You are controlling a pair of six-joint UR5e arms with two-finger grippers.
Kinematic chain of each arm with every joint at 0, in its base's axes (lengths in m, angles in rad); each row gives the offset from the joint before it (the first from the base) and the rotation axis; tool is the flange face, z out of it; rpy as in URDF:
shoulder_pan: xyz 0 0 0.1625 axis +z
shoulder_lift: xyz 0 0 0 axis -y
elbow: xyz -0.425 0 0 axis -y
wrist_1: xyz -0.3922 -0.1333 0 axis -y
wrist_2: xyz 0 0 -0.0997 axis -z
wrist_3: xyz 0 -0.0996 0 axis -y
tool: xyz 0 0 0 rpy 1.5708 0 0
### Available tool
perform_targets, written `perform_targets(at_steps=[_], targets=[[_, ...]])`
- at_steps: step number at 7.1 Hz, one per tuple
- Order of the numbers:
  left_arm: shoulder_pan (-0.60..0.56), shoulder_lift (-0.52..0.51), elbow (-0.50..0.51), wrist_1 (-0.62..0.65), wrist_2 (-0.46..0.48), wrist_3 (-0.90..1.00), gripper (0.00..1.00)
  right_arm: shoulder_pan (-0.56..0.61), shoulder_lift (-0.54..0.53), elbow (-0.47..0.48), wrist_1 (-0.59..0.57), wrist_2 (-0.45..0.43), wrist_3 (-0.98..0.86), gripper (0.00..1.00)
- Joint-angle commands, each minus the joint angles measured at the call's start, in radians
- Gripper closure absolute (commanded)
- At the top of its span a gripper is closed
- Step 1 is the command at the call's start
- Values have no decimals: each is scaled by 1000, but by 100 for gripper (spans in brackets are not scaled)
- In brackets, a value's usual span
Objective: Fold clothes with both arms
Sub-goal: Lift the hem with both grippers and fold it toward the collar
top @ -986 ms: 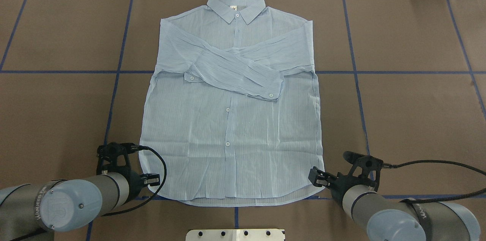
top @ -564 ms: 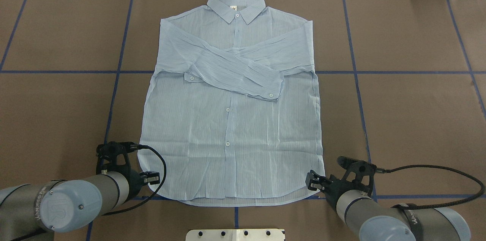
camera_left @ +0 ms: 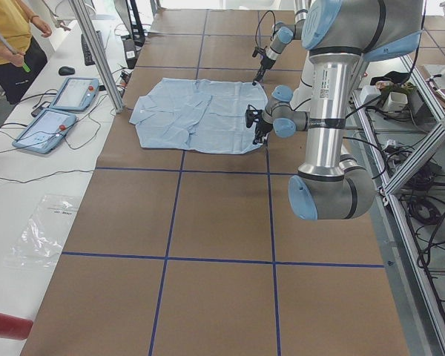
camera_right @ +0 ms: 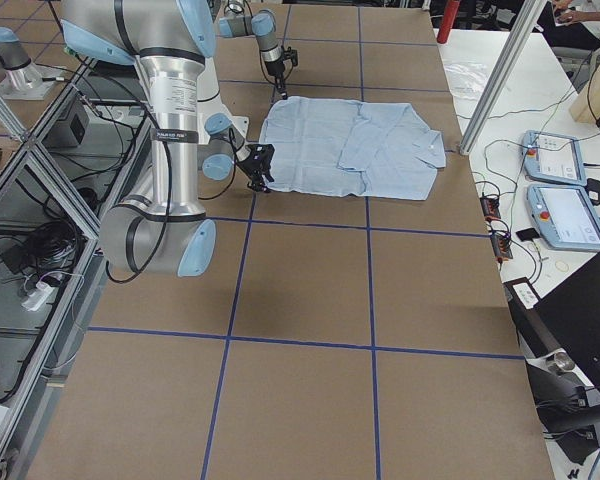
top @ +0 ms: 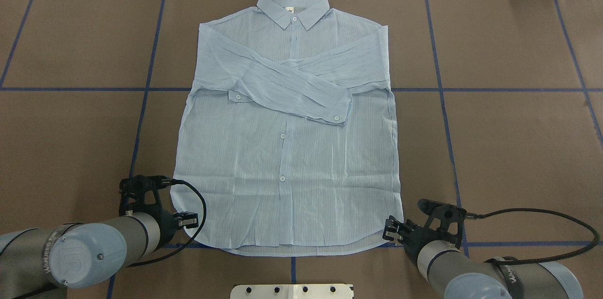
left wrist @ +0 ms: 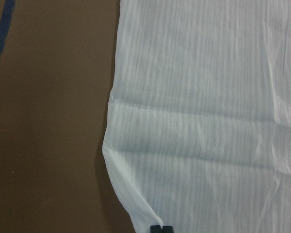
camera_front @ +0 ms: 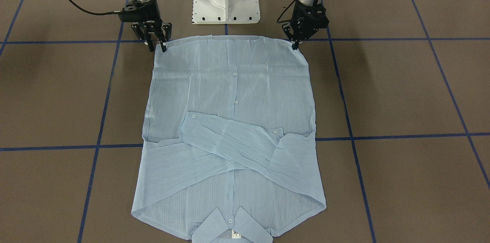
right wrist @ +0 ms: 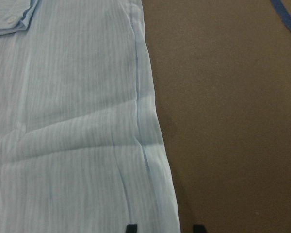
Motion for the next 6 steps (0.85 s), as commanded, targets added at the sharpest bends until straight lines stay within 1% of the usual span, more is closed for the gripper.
perform_targets(at_steps=[1,2,4,5,6], targets=[[1,0,0,0,-1,0,100,-11,3,0,-2,0,1,93],[0,-2,0,0,-1,0,100,-21,3,0,-2,-2,2,100],[0,-3,-12,0,-7,2,100,-27,-10,6,-5,1,2,100],[-2,1,-71,6,-15,14,100,-22,-26,61,-47,14,5,100],[-3,6,-127,11,-54,17,100,-19,-64,222,-213,76,3,100]])
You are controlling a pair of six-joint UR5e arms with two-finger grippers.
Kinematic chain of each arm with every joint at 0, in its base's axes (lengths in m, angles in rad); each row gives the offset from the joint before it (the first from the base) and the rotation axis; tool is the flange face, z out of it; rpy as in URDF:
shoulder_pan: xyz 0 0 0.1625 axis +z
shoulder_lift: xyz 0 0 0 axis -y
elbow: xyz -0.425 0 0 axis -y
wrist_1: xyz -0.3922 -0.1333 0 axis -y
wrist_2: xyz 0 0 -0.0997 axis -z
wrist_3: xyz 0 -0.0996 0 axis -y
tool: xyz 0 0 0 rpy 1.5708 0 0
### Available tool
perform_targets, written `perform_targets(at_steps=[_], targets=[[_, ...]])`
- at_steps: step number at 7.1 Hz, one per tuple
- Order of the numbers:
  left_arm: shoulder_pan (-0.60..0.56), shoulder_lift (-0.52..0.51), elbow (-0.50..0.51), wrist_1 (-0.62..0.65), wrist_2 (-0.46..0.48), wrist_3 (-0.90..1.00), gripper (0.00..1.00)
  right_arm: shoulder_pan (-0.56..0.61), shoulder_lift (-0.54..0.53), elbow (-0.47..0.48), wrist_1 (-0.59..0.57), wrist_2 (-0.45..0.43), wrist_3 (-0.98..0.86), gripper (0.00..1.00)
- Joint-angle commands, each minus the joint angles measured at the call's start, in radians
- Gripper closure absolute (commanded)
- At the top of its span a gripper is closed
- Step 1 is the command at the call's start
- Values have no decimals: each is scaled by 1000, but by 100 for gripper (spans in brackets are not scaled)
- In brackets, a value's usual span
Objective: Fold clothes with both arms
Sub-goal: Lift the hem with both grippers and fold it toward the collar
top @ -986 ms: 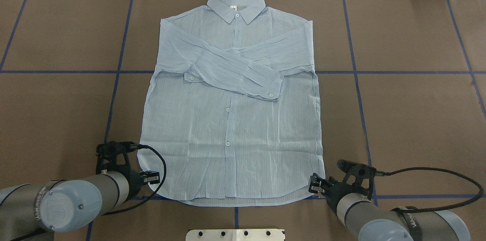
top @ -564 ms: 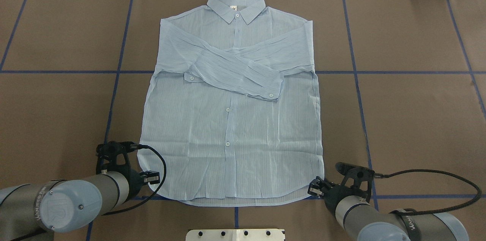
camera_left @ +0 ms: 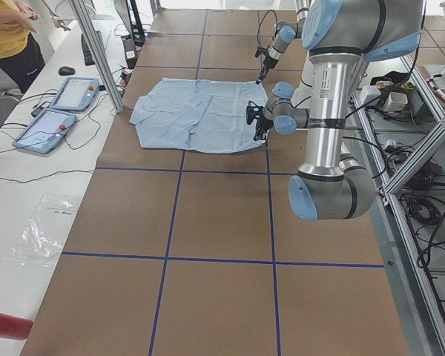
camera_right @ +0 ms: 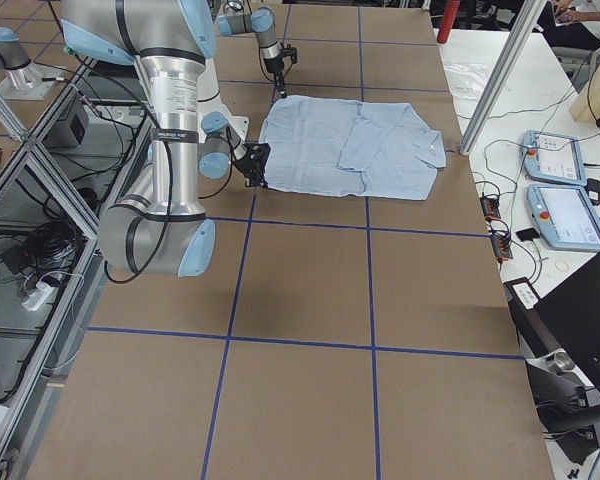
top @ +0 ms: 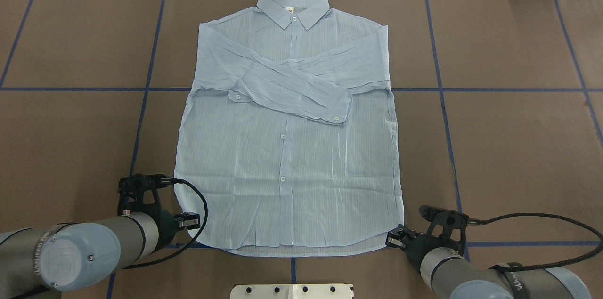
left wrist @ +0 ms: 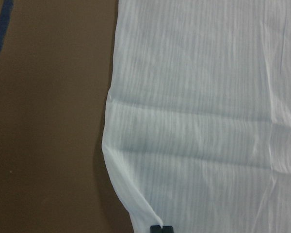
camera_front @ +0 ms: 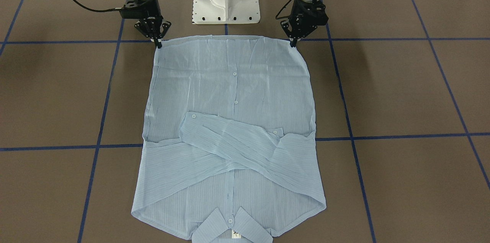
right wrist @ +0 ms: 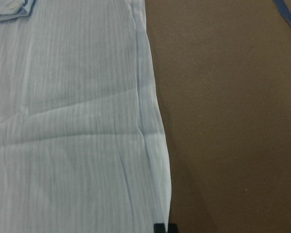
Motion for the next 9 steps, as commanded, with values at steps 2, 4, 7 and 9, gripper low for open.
perform_targets(at_steps=[2,4,7,9], targets=[[0,6,-242,108,-131,7,100,2,-30,468,-469,192,0,100],[8,-3,-541,385,-240,14,100,-21,-25,598,-534,239,0,100],[-147,-185,-410,490,-319,175,100,128,39,520,-534,244,-15,100],[-338,-289,-174,481,-305,294,100,306,195,340,-530,239,-102,100]])
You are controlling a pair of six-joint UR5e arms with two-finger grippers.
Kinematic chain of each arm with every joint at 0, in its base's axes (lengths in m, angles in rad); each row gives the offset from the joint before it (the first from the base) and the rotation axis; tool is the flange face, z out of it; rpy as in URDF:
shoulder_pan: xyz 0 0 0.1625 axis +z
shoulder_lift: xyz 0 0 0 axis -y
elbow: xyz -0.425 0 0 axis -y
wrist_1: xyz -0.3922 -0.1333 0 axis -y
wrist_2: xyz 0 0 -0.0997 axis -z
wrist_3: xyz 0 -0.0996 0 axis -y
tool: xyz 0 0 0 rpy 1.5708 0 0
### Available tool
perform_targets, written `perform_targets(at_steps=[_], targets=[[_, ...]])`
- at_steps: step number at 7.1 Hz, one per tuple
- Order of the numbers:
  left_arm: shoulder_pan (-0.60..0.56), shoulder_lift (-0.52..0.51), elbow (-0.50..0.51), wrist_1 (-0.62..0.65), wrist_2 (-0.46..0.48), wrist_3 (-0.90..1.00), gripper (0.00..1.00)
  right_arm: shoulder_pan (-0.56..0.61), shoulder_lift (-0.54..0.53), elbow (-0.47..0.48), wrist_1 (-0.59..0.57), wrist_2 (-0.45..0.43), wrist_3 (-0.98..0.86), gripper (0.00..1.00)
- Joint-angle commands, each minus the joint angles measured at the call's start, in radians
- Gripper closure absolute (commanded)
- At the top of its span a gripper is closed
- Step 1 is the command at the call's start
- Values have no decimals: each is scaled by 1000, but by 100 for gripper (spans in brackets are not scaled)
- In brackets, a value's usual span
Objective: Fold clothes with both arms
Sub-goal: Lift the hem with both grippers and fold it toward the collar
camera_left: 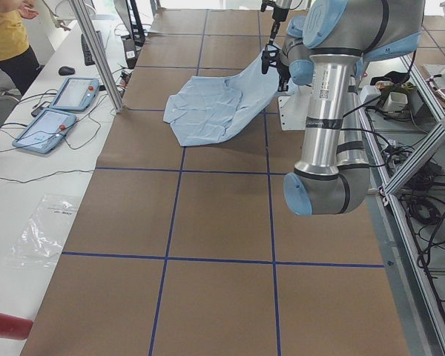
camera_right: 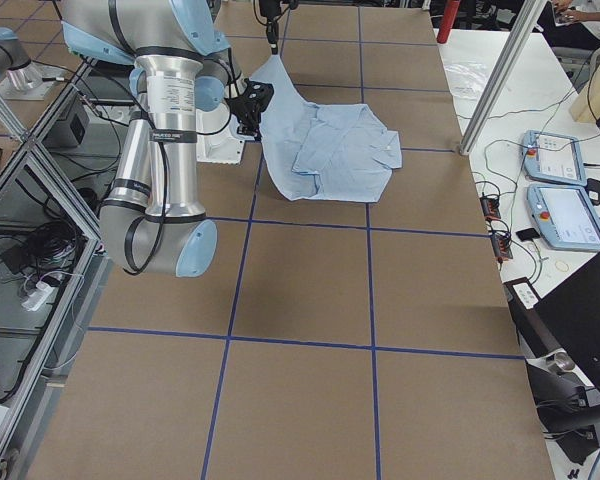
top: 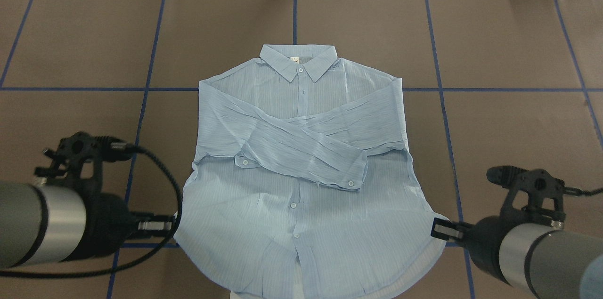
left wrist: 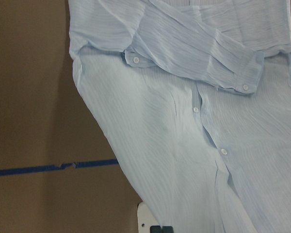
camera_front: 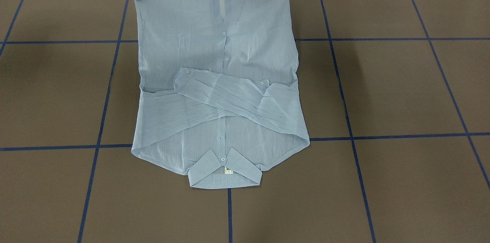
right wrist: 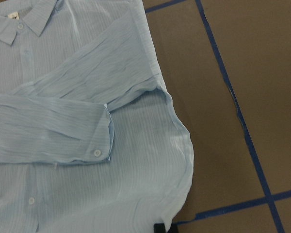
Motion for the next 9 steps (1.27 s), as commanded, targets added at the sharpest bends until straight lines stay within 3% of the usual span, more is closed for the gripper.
perform_targets(at_steps=[1,4,5,7,9], targets=[[-160,-72,178,-14,91,120,100,213,154,-191,9,0,-67,100],[-266,-125,226,-37,121,177,100,414,320,-317,11,-2,-140,100],[-268,-128,336,-147,157,174,100,440,355,-428,36,-2,-167,100],[-274,-131,668,-507,188,175,100,472,355,-743,373,-5,-223,100],[-271,-173,859,-646,202,175,100,469,357,-958,560,-8,-230,100]])
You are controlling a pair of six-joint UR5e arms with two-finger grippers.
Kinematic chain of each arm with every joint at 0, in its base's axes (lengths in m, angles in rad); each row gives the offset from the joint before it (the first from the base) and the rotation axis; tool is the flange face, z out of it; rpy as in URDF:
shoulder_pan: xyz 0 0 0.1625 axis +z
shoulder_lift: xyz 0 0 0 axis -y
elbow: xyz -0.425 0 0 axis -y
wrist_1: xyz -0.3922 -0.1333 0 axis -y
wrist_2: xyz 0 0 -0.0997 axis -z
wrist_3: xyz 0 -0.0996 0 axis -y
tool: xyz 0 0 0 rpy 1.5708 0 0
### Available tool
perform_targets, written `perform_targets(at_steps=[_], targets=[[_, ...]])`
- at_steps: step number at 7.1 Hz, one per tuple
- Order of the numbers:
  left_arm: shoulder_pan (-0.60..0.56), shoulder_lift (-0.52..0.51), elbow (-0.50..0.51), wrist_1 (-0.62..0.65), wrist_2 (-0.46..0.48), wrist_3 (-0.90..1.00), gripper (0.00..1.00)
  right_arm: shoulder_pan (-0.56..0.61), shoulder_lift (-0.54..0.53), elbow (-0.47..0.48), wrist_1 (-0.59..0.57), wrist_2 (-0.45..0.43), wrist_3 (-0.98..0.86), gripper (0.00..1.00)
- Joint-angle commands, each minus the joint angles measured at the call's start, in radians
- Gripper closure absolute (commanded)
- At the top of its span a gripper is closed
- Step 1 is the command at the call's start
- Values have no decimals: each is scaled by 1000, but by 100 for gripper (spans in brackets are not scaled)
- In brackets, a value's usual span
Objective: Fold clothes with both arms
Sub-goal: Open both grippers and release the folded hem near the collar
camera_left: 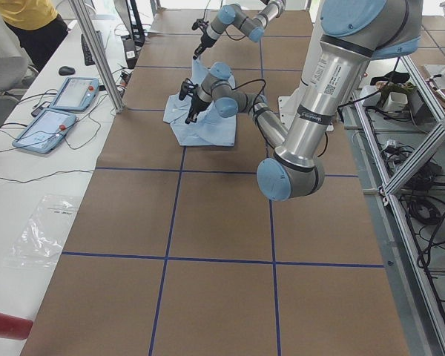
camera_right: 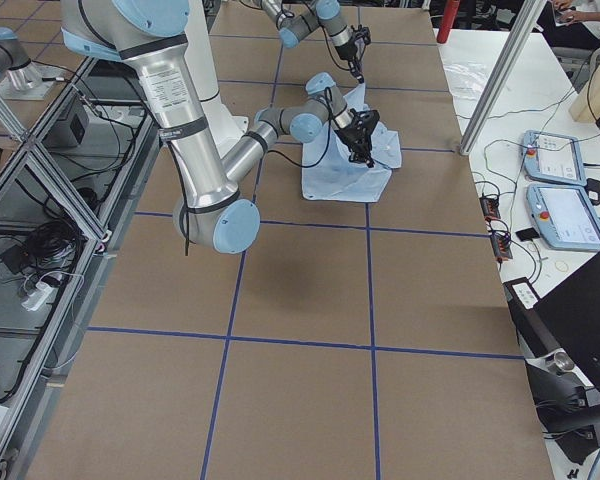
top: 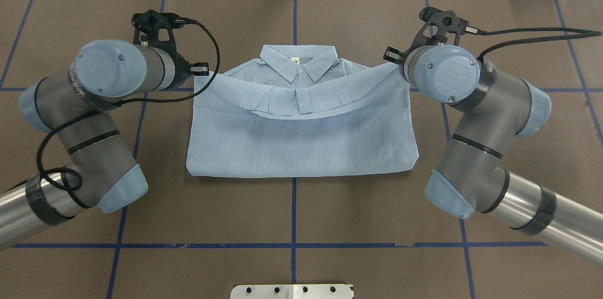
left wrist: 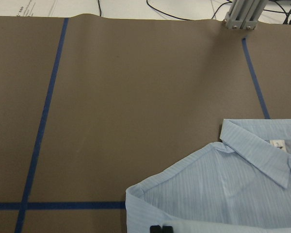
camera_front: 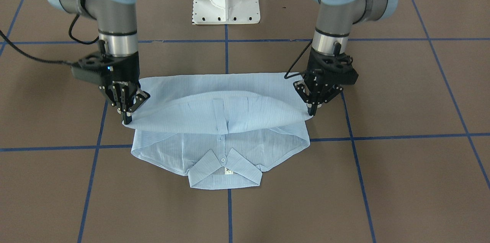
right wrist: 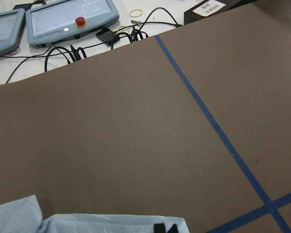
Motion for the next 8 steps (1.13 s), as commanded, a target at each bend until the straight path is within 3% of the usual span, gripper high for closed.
perform_targets(at_steps=[1,4,5,6,8], targets=[[1,-23,129,-102,8,3,100,0,2,-193,179,-1,-7,100],[1,-30,130,-104,6,5,100,2,2,-207,213,-1,-9,100],[0,-30,130,-107,5,6,94,10,0,-206,213,0,-20,64],[-3,-23,121,-122,6,43,1,14,2,-200,212,4,-77,1],[-8,22,43,-162,-11,115,0,52,-1,-171,213,127,-119,0]])
